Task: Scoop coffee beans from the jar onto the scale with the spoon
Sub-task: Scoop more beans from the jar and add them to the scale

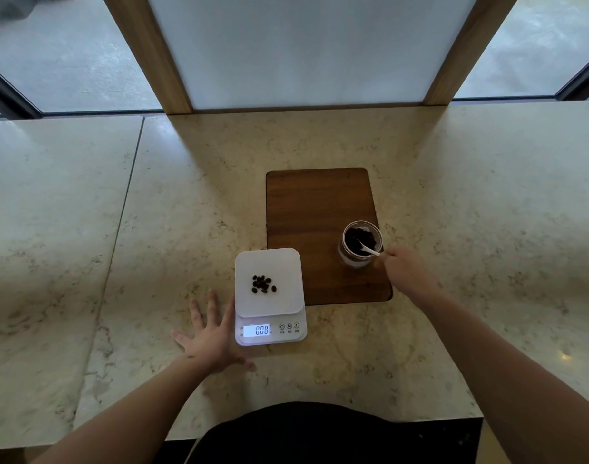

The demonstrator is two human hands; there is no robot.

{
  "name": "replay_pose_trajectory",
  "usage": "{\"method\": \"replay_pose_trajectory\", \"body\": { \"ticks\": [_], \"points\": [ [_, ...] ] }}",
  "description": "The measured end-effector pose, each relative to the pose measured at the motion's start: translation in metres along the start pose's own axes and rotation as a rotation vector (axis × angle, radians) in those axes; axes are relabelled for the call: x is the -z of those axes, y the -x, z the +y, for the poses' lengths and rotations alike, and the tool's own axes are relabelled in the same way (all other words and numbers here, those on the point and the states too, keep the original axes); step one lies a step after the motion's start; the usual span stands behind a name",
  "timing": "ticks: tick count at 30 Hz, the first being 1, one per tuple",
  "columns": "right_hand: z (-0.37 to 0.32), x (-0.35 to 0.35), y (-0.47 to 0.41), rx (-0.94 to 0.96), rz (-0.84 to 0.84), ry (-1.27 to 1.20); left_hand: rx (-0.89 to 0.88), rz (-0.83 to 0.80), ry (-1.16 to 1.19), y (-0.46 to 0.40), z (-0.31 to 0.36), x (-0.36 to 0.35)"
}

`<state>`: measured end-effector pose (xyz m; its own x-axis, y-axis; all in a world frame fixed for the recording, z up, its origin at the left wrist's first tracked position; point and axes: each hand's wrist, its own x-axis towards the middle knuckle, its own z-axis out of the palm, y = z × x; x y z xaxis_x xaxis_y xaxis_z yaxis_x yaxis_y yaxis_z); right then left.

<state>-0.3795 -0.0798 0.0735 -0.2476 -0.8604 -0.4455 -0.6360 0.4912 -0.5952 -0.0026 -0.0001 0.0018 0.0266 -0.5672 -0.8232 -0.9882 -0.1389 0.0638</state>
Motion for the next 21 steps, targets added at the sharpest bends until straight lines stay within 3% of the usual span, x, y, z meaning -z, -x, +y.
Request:
{"method": "replay_pose_trajectory", "body": {
  "ticks": [21],
  "points": [
    [0.0105, -0.0052, 0.001, -0.245, -0.13, -0.473, 0.015, -0.002, -0.009, 0.009, 0.0071, 0.0052]
  ]
}}
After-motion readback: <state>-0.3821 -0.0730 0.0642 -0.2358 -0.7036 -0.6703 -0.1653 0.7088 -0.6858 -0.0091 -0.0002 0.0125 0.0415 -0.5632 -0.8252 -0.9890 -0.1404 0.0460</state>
